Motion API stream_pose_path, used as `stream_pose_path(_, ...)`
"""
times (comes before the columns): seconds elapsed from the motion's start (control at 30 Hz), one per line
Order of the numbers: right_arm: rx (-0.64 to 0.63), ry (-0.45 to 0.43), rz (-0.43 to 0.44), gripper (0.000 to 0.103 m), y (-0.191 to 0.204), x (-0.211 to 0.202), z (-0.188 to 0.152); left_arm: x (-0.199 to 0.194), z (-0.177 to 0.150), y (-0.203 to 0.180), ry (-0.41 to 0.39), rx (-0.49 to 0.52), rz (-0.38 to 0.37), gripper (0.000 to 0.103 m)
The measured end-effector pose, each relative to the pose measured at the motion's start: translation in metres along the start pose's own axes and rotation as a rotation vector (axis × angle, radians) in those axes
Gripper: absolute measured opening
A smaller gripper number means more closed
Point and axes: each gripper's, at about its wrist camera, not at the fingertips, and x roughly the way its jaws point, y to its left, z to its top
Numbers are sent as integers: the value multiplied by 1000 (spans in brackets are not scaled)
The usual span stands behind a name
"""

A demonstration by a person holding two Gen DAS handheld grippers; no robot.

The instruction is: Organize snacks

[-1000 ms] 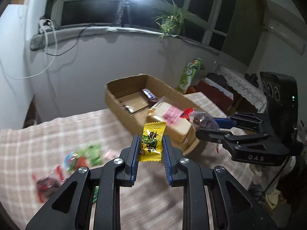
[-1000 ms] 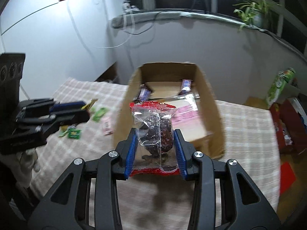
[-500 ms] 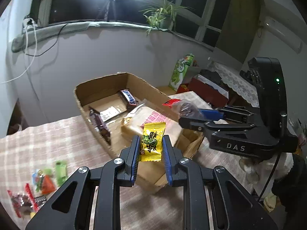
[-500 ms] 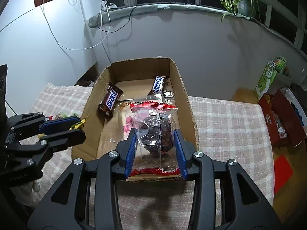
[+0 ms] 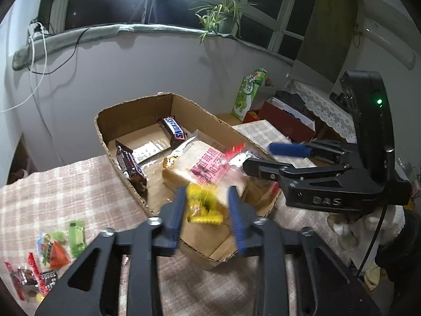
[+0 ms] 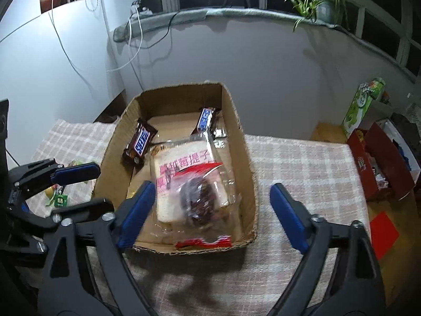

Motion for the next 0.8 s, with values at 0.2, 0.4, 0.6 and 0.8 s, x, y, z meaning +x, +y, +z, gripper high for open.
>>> stream_pose_path(0.2, -1, 1, -4, 91, 1, -1, 1, 1, -4, -2, 8, 8, 13, 57)
stream_pose_path(0.4, -7, -4, -9, 91, 3, -5, 2, -4, -2, -4, -2, 18, 10, 57)
stream_pose_path(0.6, -4, -17, 0, 91, 9, -14, 3, -9, -3, -1, -7, 11, 14, 57)
stream_pose_path(0.8, -21, -42, 28, 91, 25, -25, 5, -25, -4, 9, -27, -8, 35, 57)
